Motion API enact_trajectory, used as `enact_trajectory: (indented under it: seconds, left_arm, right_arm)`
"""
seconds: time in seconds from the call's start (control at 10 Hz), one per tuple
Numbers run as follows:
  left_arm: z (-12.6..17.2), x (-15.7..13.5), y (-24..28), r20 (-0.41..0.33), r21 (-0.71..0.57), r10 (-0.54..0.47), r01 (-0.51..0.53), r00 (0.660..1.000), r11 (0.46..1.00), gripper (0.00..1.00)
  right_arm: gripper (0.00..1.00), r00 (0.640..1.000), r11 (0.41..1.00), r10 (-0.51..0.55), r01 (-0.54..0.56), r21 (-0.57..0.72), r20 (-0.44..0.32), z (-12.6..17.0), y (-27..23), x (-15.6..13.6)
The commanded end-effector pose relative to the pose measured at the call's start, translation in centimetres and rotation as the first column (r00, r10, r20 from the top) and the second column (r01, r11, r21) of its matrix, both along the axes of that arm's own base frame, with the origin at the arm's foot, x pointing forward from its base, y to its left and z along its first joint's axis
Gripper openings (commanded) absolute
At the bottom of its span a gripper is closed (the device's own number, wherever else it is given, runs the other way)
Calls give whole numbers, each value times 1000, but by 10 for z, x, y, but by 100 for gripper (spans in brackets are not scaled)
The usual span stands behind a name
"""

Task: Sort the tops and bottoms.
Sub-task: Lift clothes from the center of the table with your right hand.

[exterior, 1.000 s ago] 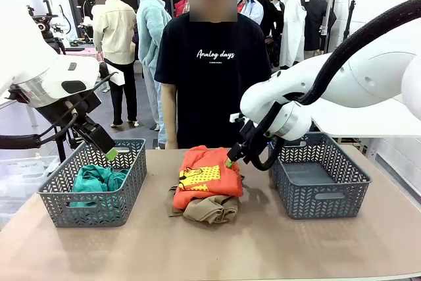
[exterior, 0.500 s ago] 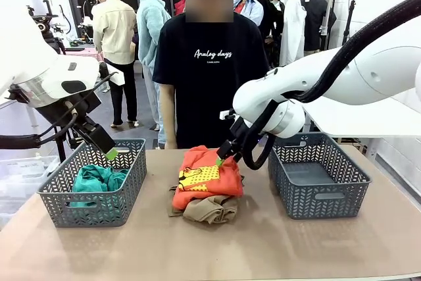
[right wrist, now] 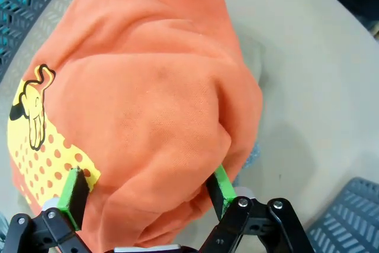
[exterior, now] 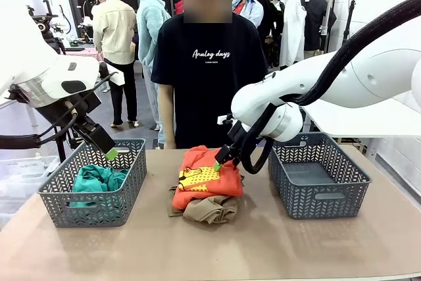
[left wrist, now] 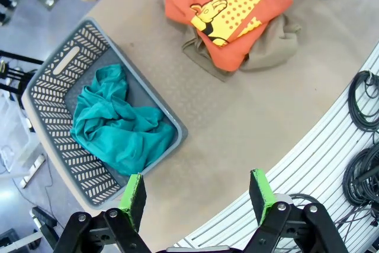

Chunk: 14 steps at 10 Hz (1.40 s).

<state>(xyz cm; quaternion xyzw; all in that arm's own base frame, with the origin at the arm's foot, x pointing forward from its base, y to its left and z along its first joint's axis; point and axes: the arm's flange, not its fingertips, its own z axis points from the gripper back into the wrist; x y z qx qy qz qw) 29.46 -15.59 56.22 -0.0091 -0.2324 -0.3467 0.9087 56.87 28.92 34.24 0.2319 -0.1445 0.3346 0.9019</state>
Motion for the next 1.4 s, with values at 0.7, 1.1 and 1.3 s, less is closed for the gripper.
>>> enact_trajectory:
  seconds: [0.7,1.1,1.3]
  left_arm:
    - [0,0,1,-6,-8,-7,7,1000,1000,91]
    - [0,0,1,-6,-8,-7,7,1000,1000,91]
    - [0,0,1,-6,-8,-7,7,1000,1000,91]
  right_arm:
    - [0,997,999,41,-39,26,-58,17,-4,-1]
    - [0,992,997,72,-75,31,102,61,-3,-23]
    - [0,953,993,103,-115,28,285,123,2,-46]
